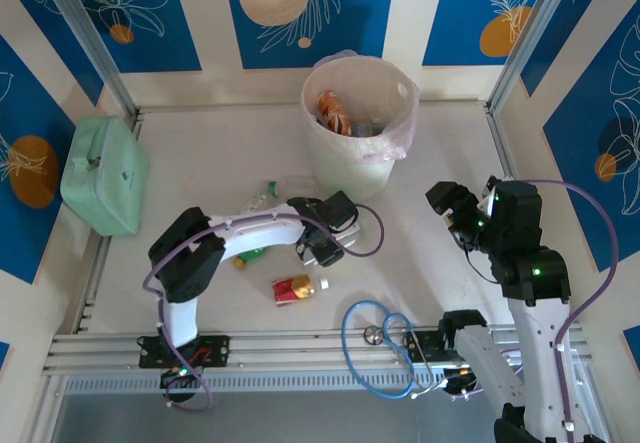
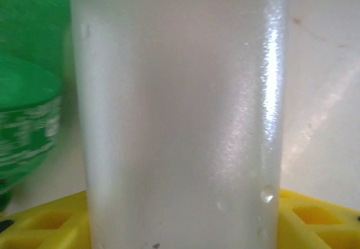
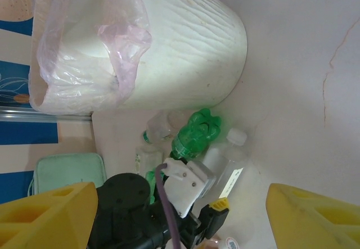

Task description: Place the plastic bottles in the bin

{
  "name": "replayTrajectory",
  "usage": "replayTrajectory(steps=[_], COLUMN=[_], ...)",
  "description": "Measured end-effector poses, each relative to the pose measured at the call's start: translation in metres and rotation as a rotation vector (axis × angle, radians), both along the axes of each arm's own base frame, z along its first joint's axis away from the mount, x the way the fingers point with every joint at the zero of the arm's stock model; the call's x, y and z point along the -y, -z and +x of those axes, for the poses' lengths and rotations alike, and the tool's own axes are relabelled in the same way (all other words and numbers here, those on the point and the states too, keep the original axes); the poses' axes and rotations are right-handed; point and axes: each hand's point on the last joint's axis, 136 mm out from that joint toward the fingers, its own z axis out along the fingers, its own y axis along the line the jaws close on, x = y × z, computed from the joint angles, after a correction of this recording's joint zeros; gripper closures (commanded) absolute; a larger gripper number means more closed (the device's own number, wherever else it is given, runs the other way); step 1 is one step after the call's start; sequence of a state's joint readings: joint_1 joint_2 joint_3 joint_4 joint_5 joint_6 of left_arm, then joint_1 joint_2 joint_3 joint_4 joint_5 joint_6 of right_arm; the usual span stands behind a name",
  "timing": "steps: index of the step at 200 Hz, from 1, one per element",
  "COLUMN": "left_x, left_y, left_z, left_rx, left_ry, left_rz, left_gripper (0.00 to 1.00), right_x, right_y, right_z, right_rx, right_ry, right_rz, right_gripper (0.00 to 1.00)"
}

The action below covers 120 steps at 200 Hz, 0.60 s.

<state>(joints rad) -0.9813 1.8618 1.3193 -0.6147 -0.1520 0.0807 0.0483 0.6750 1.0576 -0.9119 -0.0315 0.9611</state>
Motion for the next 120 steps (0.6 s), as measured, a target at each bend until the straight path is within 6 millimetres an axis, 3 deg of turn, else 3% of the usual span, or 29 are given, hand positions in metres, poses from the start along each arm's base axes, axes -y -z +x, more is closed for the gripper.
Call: replayTrajectory(steps=[52,82,120], left_x=[0.005,-0.001,-0.009], left_y=[-0.082,-0.147,-0.236], left_z=[-0.009,-0.019,-0.016], left_rx=[0.126,0.201,0.325], left_ry=[0.025,0.036,0.01], left_rz=[-0.139,-0.25,-0.386], left_gripper=[0.43,0.43,0.41], right_x=[0.003,0.005,0.006], right_y=[0.002,0.003,0.004], right_z=[-0.003,-0.003,-0.003], right_rx=[0.0,-0.003,-0.005], right_ry=[0.013,0.023,0.026], right_rz=[0.0,0.0,0.002], right_gripper=[0.21,0.21,0.21])
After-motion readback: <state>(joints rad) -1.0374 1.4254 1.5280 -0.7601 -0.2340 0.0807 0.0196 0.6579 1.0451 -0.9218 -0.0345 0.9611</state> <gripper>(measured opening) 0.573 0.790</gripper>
